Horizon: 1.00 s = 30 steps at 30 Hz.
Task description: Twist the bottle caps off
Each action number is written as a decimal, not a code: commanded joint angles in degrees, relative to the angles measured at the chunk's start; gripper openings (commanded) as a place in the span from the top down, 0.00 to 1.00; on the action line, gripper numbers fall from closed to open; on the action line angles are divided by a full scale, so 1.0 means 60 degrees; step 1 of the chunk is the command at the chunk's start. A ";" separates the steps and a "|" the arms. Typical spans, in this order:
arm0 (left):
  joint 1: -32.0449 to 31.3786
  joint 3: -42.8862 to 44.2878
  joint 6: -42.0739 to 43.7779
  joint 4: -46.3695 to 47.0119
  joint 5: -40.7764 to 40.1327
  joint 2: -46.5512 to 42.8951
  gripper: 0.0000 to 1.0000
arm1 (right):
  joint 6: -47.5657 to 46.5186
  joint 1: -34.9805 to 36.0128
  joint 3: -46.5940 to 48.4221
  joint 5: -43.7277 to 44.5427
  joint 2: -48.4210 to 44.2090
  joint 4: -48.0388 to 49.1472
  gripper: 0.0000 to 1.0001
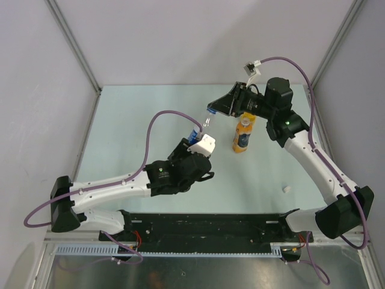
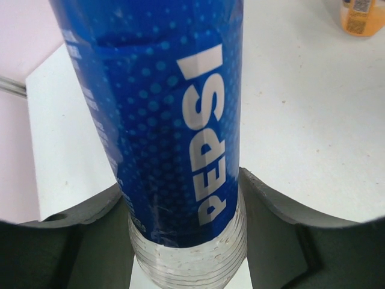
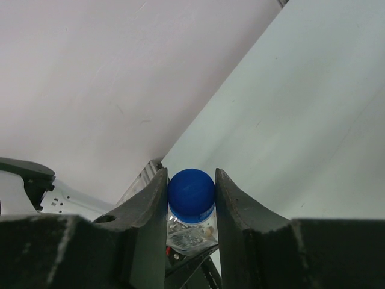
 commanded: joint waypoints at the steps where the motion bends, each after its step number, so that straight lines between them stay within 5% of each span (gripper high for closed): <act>1: -0.0068 0.0186 -0.0256 0.0458 0.0777 -0.0528 1.00 | -0.0357 0.0034 0.0285 -0.1053 -0.0068 0.0383 1.00; 14: 0.0322 -0.0315 0.0201 0.1546 0.4058 -0.1898 1.00 | -0.1018 -0.0158 -0.0327 -0.3524 -0.0506 0.1842 1.00; 30: 0.2295 -0.2221 0.0590 0.4841 1.3369 -0.3985 1.00 | 0.0364 -0.0174 -0.1929 -0.5806 -0.1114 0.6480 1.00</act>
